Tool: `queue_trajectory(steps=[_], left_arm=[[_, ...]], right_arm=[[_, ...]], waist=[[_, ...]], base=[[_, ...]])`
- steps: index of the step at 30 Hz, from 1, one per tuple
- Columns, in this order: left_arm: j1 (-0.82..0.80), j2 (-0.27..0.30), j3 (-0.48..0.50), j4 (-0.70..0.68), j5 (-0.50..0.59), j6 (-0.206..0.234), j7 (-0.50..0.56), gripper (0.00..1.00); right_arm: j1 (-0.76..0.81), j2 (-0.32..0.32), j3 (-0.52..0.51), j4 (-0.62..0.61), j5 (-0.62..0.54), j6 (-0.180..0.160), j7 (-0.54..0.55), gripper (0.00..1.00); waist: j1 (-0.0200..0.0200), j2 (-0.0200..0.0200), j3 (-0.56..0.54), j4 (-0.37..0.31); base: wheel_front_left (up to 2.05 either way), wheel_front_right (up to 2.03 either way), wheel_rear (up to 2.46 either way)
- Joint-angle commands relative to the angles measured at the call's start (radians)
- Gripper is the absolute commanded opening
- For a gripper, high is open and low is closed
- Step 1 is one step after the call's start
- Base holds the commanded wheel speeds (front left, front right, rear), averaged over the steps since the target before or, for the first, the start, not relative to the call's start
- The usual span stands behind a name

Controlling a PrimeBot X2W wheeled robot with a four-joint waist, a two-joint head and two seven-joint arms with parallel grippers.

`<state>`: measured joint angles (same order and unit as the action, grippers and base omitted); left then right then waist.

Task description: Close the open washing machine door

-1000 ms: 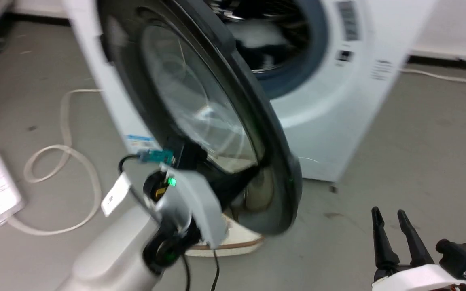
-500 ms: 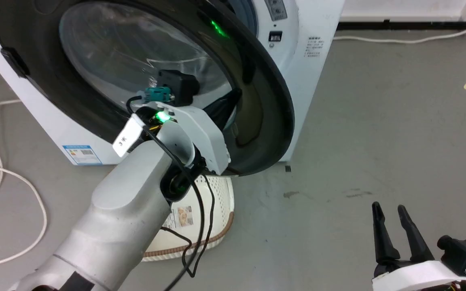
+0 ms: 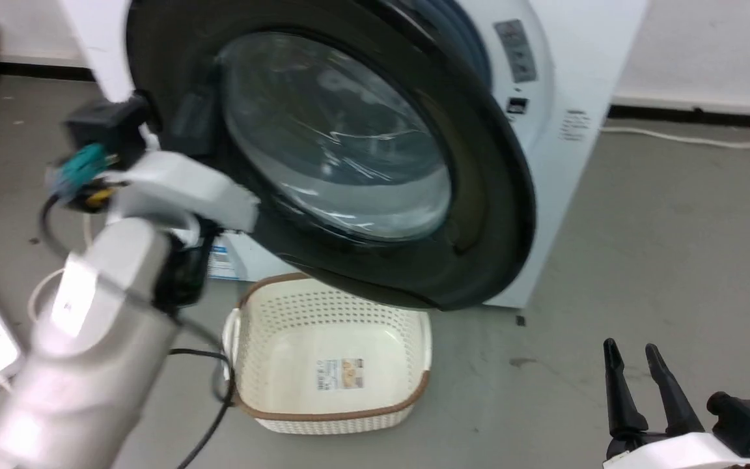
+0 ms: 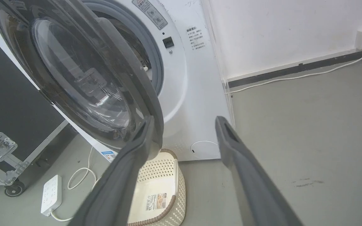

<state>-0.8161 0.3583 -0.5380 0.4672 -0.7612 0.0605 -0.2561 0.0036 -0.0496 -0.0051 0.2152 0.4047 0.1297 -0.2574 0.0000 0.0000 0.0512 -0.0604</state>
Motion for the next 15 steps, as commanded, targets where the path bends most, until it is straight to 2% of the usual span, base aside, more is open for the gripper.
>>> queue_trajectory(steps=[1, 2, 6, 11, 15], left_arm=[[0.04, 0.02, 0.036, -0.062, 0.062, 0.032, -0.005, 0.0], [0.15, 0.057, 0.111, -0.181, 0.172, 0.077, -0.005, 0.0], [0.325, 0.078, 0.199, -0.282, 0.246, 0.109, -0.005, 0.0], [0.513, 0.061, 0.263, -0.358, 0.273, 0.098, -0.006, 0.0], [0.636, 0.022, 0.304, -0.383, 0.263, 0.078, -0.006, 0.0]], right_arm=[[0.013, -0.001, 0.0, -0.003, -0.006, 0.001, -0.004, 1.0], [0.015, -0.001, 0.008, -0.001, -0.006, 0.001, -0.004, 1.0], [0.018, -0.001, 0.018, 0.002, -0.003, 0.001, -0.004, 1.0], [0.03, -0.001, 0.024, 0.002, 0.0, 0.001, -0.004, 1.0], [0.038, -0.001, 0.028, 0.003, 0.002, 0.001, -0.004, 1.0]], waist=[[0.0, 0.0, -0.019, 0.031], [0.0, 0.0, -0.028, 0.043], [0.0, 0.0, -0.04, 0.049], [0.0, 0.0, -0.049, 0.055], [0.0, 0.0, -0.053, 0.055]], base=[[0.0, 0.0, 0.0], [0.0, 0.0, 0.0], [0.0, 0.0, 0.0], [0.0, 0.0, 0.0], [0.0, 0.0, 0.0]])
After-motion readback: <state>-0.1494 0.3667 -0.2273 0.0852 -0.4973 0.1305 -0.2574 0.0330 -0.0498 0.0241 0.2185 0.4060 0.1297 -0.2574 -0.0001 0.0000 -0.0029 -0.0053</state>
